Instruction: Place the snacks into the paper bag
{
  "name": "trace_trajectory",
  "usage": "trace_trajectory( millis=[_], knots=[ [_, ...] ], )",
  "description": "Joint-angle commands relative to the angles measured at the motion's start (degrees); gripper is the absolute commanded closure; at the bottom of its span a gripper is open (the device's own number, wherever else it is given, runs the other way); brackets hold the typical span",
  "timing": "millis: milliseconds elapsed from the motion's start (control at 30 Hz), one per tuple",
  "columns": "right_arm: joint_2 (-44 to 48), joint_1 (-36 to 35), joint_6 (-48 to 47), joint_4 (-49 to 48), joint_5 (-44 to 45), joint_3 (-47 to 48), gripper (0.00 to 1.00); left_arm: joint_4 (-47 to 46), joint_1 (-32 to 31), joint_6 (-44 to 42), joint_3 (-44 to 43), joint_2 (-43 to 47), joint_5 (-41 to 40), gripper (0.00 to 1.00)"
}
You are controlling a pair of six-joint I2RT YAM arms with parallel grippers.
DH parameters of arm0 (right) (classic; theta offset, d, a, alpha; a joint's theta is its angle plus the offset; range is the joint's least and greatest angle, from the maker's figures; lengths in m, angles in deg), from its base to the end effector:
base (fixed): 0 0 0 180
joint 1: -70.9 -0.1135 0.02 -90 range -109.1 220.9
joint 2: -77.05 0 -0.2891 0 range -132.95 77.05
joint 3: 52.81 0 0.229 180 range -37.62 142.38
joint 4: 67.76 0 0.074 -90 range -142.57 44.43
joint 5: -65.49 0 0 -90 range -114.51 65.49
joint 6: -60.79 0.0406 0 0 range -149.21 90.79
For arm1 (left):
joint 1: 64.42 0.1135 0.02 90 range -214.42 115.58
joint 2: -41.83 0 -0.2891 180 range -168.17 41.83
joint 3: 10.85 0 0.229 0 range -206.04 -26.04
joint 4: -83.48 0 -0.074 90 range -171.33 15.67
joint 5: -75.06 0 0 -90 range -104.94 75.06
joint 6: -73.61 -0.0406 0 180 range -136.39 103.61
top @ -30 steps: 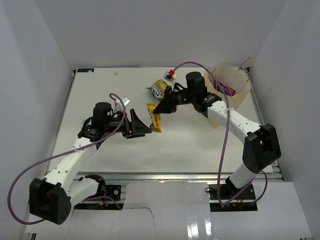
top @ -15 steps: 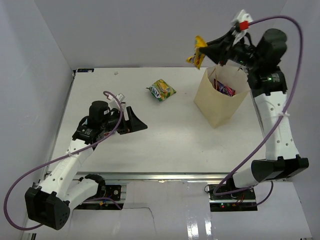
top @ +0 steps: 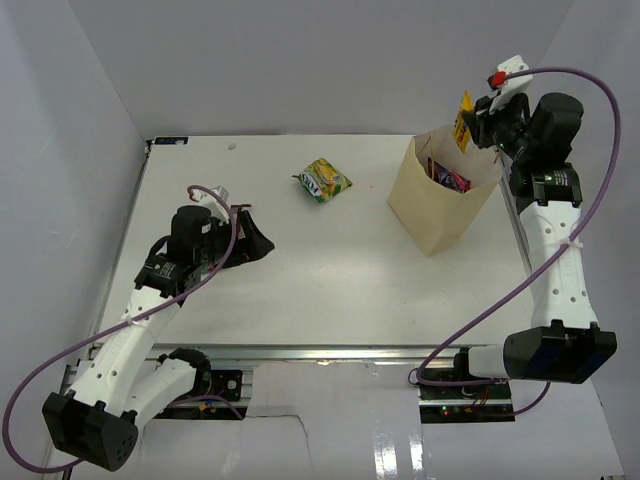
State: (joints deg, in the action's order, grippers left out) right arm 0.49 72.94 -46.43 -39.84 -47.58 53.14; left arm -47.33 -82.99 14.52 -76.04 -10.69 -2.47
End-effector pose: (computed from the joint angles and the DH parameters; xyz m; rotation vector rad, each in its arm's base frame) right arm 0.2640 0.0065 0.5099 -0.5144 1.4594 0.0448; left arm 0.1478 -0.0589 0.3255 -0.1204 2.2827 -0.7077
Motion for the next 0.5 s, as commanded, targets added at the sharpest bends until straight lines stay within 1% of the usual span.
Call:
trace_trajectory(
  millis=[0, 133, 167, 233, 267, 300, 333, 367, 433, 467],
  knots=[
    [1.5, 0.5, -7.5, -1.3, 7.4, -6.7, 0.92, 3.3, -0.2, -1.1, -2.0, 1.0, -9.3, 0.02],
    [0.5, 0.6, -11.0, -3.7, 9.0, -13.1, 0.92, 3.9, -0.2, -1.9, -3.5, -1.9, -10.5, 0.02],
    [0.2, 0.6, -11.3, -3.5, 9.0, -13.5, 0.92, 4.0, -0.2, -2.1, -4.0, -2.7, -10.7, 0.02],
    [-0.3, 0.5, -12.0, -2.1, 8.2, -13.8, 0.81, 4.7, -0.1, -2.4, -5.2, -4.4, -11.6, 0.02],
    [-0.2, 0.6, -12.3, -1.6, 7.5, -13.6, 0.72, 4.9, -0.1, -2.5, -5.6, -6.1, -11.6, 0.02],
    [0.6, 0.7, -12.5, -1.2, 6.8, -13.4, 0.59, 5.1, -0.1, -2.8, -5.9, -6.9, -13.7, 0.02],
    [1.1, 0.7, -12.4, -0.5, 5.3, -13.1, 0.54, 5.4, -0.1, -3.0, -6.2, -7.8, -14.5, 0.02],
    [1.8, 0.8, -12.1, -0.2, 4.5, -12.0, 0.45, 5.3, 0.1, -3.1, -6.4, -9.3, -14.8, 0.02],
    [2.4, 1.2, -10.9, 2.0, 1.4, -9.3, 0.40, 4.2, 0.3, -3.2, -7.0, -10.9, -14.3, 0.02],
    [2.8, 1.6, -10.6, 3.0, -0.4, -8.3, 0.36, 3.4, 0.5, -3.4, -7.1, -12.7, -13.7, 0.02]
  ],
)
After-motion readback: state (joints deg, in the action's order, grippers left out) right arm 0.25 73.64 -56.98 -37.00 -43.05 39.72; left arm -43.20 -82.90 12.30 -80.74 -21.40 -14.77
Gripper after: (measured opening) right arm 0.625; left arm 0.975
